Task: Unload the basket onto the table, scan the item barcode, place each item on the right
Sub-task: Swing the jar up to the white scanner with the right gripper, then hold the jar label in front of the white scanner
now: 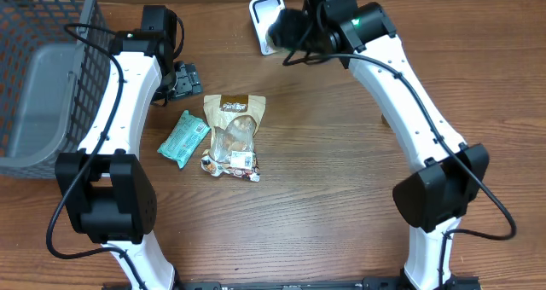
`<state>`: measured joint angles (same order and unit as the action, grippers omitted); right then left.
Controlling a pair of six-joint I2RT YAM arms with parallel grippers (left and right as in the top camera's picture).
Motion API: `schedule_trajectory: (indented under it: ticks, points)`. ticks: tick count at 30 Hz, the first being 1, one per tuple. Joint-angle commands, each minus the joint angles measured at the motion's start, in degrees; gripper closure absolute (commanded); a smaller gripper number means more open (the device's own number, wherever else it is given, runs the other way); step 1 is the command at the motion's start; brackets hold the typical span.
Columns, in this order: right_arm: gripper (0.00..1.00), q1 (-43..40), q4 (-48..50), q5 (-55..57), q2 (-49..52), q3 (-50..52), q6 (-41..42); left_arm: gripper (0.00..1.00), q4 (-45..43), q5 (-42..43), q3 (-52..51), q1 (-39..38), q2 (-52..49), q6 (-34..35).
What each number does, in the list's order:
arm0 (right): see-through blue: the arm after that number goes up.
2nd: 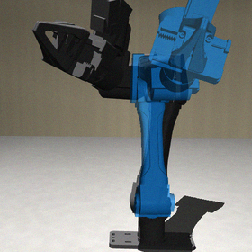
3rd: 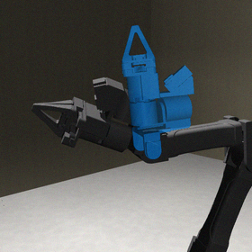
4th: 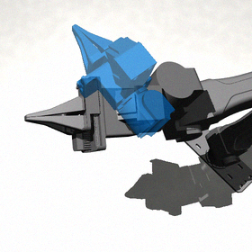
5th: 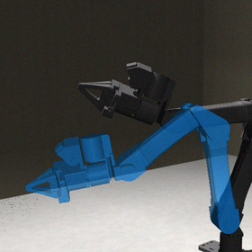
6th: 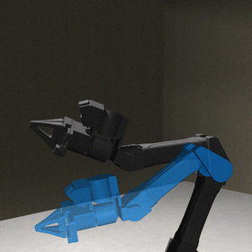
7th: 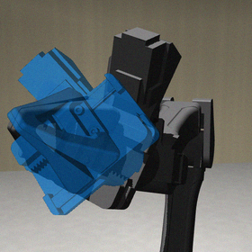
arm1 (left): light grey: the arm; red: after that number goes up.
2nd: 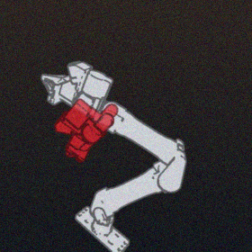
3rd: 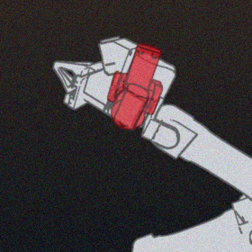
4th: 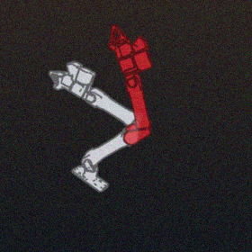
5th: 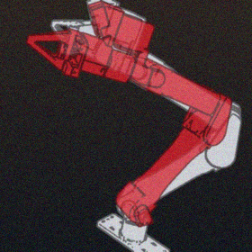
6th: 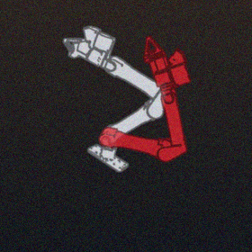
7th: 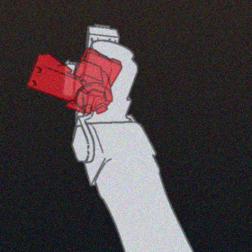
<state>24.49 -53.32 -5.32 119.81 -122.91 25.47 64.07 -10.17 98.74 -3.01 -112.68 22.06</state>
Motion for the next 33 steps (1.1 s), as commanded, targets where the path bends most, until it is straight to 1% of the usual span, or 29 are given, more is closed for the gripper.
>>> schedule_trajectory:
  ticks: [1, 4, 7, 10, 13, 16, 19, 23, 33]
  points:
    - [0.93, 0.2, 7.3, 7.8, 3.6, -0.8, -1.6, 0.0, 0.0, -0.7, 1.1, -0.1, -0.4, -0.9]
    - [0.95, 0.2, 13.6, 8.1, 5.8, -0.8, -7.7, 0.0, 0.0, -0.7, 1.1, -0.1, -0.4, -0.9]
    - [0.92, 0.2, 19.5, 8.3, 8.2, -0.8, -9.5, 0.0, 0.0, -0.7, 1.1, -0.1, -0.4, -0.9]
    - [0.92, 0.2, 24.3, 9.4, 10.6, -0.8, -10.9, 0.0, 0.0, -0.7, 1.1, -0.1, -0.4, -0.9]
    - [0.92, 0.2, 29.2, 11.9, 13.1, -0.8, -11.3, 0.01, 0.0, -0.7, 1.1, -0.1, -0.4, -0.9]
    - [0.93, 0.2, 35.4, 12.2, 15.7, -0.8, -11.3, 0.0, 0.0, -0.7, 1.1, -0.1, -0.4, -0.9]
    - [0.93, 0.2, 39.7, 12.2, 17.1, -0.8, -11.5, 0.0, 0.0, -0.7, 1.1, -0.1, -0.4, -0.9]
    - [0.96, 0.2, 46.9, 12.4, 19.8, -0.8, -12.3, 0.0, 0.0, -0.7, 1.1, -0.1, -0.4, -0.9]
    - [0.96, -0.2, 56.0, 12.9, 24.4, -0.8, -12.3, 0.0, 0.0, -0.7, 1.1, -0.1, -0.4, -0.9]
